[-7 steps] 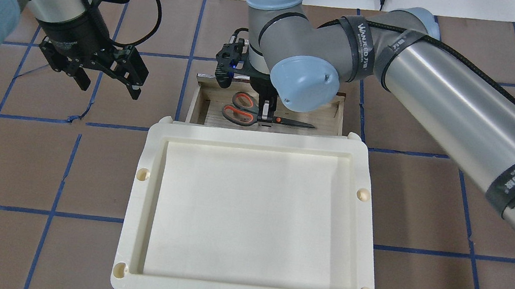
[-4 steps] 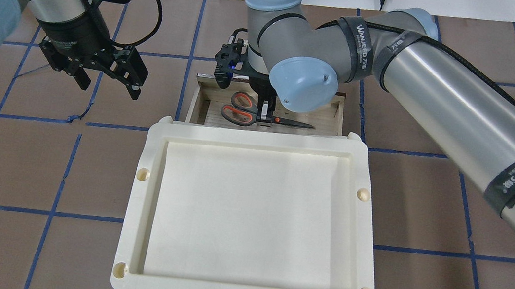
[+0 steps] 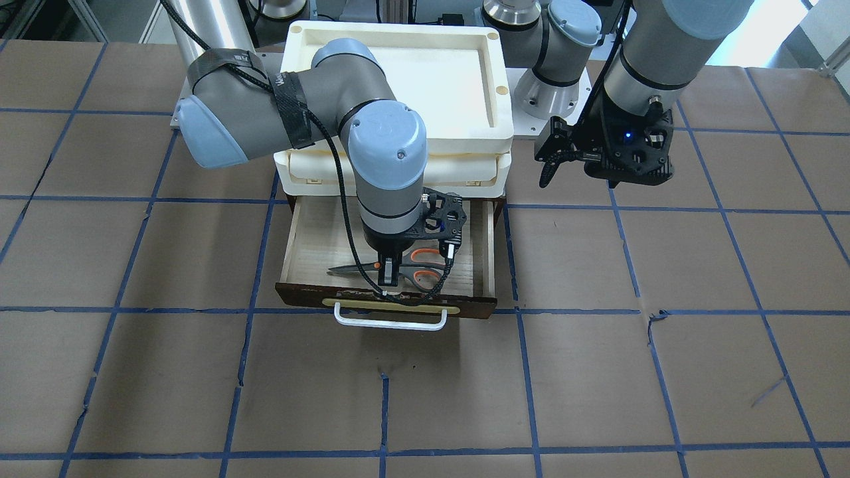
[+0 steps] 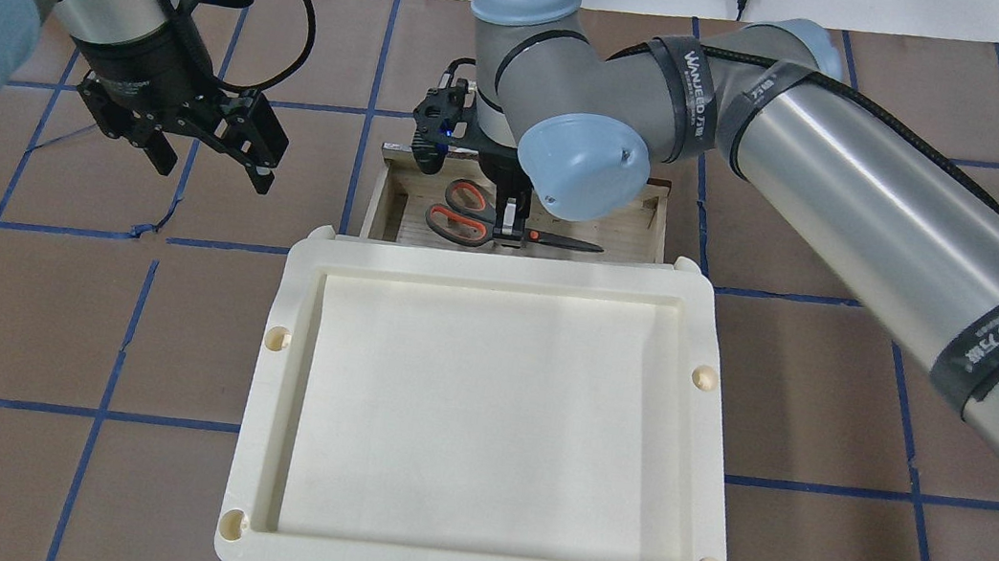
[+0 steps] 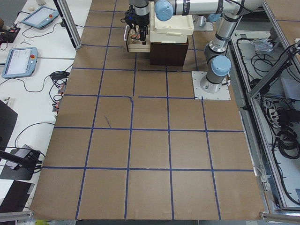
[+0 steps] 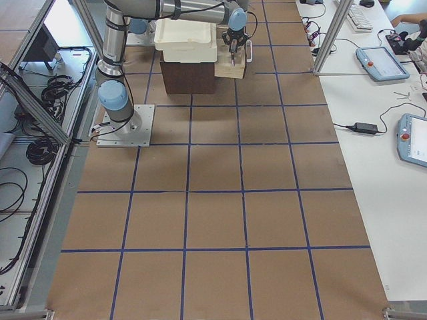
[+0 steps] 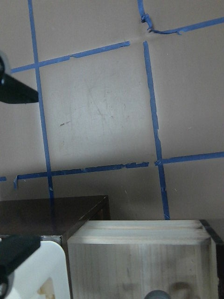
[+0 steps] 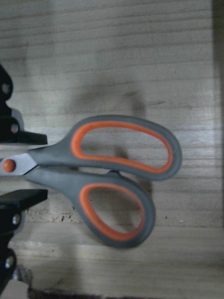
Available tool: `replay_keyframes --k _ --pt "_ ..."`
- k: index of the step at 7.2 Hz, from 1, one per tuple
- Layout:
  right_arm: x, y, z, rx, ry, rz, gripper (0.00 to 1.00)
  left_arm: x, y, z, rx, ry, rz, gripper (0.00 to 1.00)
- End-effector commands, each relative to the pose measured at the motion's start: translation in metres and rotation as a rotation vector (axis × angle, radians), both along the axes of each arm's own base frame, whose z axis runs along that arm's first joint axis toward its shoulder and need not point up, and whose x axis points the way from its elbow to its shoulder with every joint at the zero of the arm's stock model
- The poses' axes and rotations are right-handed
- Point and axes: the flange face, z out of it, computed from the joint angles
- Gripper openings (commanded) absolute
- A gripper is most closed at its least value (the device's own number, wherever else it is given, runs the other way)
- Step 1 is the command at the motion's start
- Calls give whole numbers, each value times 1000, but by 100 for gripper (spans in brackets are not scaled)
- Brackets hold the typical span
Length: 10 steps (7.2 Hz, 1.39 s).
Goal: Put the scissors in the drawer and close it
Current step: 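Lower the scissors into the open drawer and open the right gripper, then raise the right gripper away while moving the left gripper toward the drawer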
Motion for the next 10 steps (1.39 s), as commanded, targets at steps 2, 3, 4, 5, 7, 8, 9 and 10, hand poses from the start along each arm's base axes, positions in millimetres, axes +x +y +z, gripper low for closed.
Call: replay_keyframes --k 2,3,4,5,7,8,9,10 --pt "1 0 2 -3 -3 -20 64 1 -1 -1 1 1 6 100" --pt "0 -2 10 -19 -5 -19 64 3 -11 4 -12 -2 30 100" --pt "-2 -2 37 -54 -13 -24 63 3 -14 5 -16 -6 47 100" --pt "-6 2 73 -81 -28 -27 63 5 -14 6 -16 -12 46 100" --pt "-59 -12 114 -132 -39 -128 62 5 -24 3 -28 -2 49 100" --pt "-115 -22 144 -169 -57 -233 65 5 -38 5 -44 1 44 100" --pt "-171 -22 168 -165 -52 -332 69 4 -47 9 -55 4 34 100" --pt "-208 -14 185 -151 -46 -480 76 0 -57 10 -67 56 40 100"
